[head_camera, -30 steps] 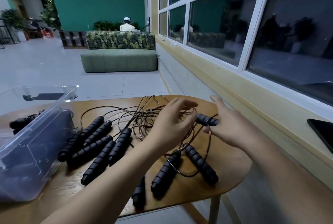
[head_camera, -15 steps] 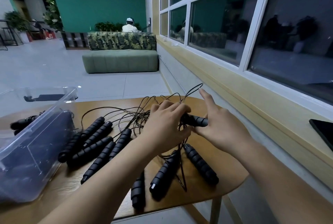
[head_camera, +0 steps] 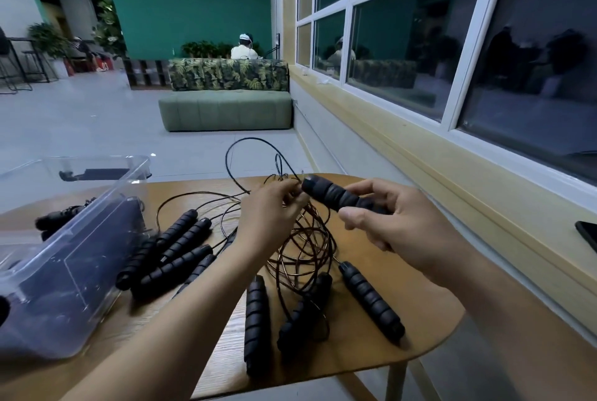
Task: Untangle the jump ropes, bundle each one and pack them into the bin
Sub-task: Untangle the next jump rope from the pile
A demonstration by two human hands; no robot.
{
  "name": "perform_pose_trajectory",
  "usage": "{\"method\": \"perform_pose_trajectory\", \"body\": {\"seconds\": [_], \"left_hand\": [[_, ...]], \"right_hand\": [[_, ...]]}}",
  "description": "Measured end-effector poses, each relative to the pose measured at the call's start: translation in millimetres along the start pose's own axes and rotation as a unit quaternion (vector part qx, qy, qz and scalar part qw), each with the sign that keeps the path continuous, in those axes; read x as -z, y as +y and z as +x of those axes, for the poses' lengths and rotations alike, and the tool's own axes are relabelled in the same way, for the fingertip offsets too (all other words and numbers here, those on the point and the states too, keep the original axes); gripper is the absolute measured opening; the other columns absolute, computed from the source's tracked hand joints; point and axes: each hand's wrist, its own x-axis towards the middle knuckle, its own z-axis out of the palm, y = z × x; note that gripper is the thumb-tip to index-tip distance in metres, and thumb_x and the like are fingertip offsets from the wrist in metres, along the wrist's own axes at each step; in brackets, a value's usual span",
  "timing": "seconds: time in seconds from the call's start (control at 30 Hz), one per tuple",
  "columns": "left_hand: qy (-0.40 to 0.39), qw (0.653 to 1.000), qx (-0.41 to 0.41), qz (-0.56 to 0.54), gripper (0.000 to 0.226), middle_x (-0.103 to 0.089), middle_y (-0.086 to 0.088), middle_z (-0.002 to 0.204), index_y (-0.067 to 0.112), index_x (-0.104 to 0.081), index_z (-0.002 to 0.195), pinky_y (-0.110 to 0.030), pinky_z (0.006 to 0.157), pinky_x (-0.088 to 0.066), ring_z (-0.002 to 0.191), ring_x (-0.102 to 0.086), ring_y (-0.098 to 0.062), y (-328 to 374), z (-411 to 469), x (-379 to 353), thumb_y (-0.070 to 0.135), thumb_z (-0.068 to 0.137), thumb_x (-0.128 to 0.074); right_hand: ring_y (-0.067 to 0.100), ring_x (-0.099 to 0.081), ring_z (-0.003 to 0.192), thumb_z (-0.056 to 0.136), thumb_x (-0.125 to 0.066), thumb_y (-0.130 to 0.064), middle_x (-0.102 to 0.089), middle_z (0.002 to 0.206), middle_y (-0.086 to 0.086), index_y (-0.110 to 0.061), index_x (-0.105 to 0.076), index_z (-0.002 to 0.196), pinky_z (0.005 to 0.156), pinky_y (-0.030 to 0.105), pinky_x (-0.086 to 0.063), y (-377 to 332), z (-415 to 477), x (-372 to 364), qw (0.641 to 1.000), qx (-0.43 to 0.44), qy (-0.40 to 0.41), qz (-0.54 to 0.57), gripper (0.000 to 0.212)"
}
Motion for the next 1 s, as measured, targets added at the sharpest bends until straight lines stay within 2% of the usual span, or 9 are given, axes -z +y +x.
{"method": "perform_pose_trajectory", "body": {"seconds": [0.1,0.2,0.3,0.4,0.5,0.6,0.73,0.87,1.0], "left_hand": [[0.026,0.998,0.062,0.009,0.028,-0.057,0.007,0.1,0.03,-0.078,0.107,-0.041,0.086,-0.049,0.1,-0.055,-0.021,-16,6,2,0.054,0.101,-0.063],[0.045,0.988,0.121,0.081,0.035,-0.051,0.001,0.126,0.032,-0.079,0.111,-0.045,0.098,-0.038,0.123,-0.044,-0.027,-32,9,11,0.059,0.101,-0.059],[0.103,0.982,0.076,0.136,0.027,-0.046,0.004,0.148,0.033,-0.08,0.101,-0.05,0.105,-0.029,0.141,-0.033,-0.028,-34,9,25,0.053,0.102,-0.061],[0.144,0.977,-0.01,0.154,0.031,-0.067,0.005,0.133,0.026,-0.078,0.1,-0.046,0.108,-0.028,0.14,-0.048,-0.025,-22,13,33,0.047,0.106,-0.056],[0.119,0.989,-0.041,0.074,0.038,-0.076,0.005,0.098,0.019,-0.07,0.098,-0.043,0.095,-0.047,0.098,-0.072,-0.024,3,16,45,0.043,0.112,-0.044],[0.09,0.993,-0.07,0.017,0.034,-0.075,0.005,0.088,0.017,-0.065,0.098,-0.043,0.071,-0.054,0.077,-0.07,-0.022,25,14,52,0.039,0.113,-0.044],[0.002,0.996,-0.09,-0.008,0.024,-0.059,0.01,0.07,0.02,-0.056,0.098,-0.04,0.061,-0.044,0.069,-0.058,-0.024,51,0,52,0.035,0.112,-0.044],[-0.047,0.99,-0.128,0.021,0.024,-0.074,0.003,0.104,0.026,-0.066,0.123,-0.039,0.074,-0.051,0.097,-0.067,-0.024,44,-16,40,0.025,0.11,-0.046],[-0.083,0.981,-0.172,0.034,0.027,-0.072,0.002,0.118,0.022,-0.064,0.131,-0.038,0.073,-0.053,0.098,-0.066,-0.024,36,-30,33,0.026,0.109,-0.051]], "right_hand": [[0.019,-0.05,0.059,0.094,-0.074,-0.025,-0.075,0.091,0.01,-0.017,-0.069,0.127,0.053,0.028,-0.041,-10,2,6,0.99,0.035,0.021,0.137,0.034],[0.019,-0.051,0.061,0.093,-0.07,-0.027,-0.069,0.093,0.013,-0.01,-0.064,0.131,0.054,0.027,-0.044,-17,5,13,0.964,0.064,0.068,0.248,0.042],[0.022,-0.06,0.075,0.094,-0.068,-0.029,-0.069,0.095,0.013,-0.01,-0.061,0.133,0.065,0.033,-0.051,-14,9,9,0.959,0.052,0.081,0.266,0.044],[0.027,-0.061,0.082,0.095,-0.074,-0.022,-0.066,0.093,0.014,-0.009,-0.06,0.133,0.075,0.041,-0.054,-9,13,-6,0.959,0.027,0.034,0.281,0.043],[0.027,-0.057,0.073,0.086,-0.07,-0.015,-0.057,0.083,0.014,-0.006,-0.06,0.124,0.071,0.041,-0.056,-10,15,-20,0.958,0.004,0.015,0.285,0.04],[0.027,-0.052,0.063,0.089,-0.076,-0.01,-0.052,0.071,0.011,-0.007,-0.066,0.106,0.064,0.042,-0.051,-9,18,-31,0.957,-0.011,0.051,0.285,0.02],[0.025,-0.054,0.061,0.092,-0.082,-0.018,-0.06,0.073,0.01,-0.01,-0.077,0.099,0.057,0.037,-0.05,-10,23,-44,0.955,-0.01,0.099,0.279,0.012],[0.025,-0.062,0.061,0.089,-0.088,-0.021,-0.067,0.073,0.013,-0.016,-0.078,0.102,0.056,0.037,-0.053,-6,26,-54,0.971,0.015,0.132,0.198,0.017],[0.021,-0.068,0.06,0.09,-0.087,-0.027,-0.073,0.07,0.007,-0.021,-0.076,0.094,0.059,0.038,-0.057,2,29,-60,0.985,0.009,0.156,0.078,0.013]]}}
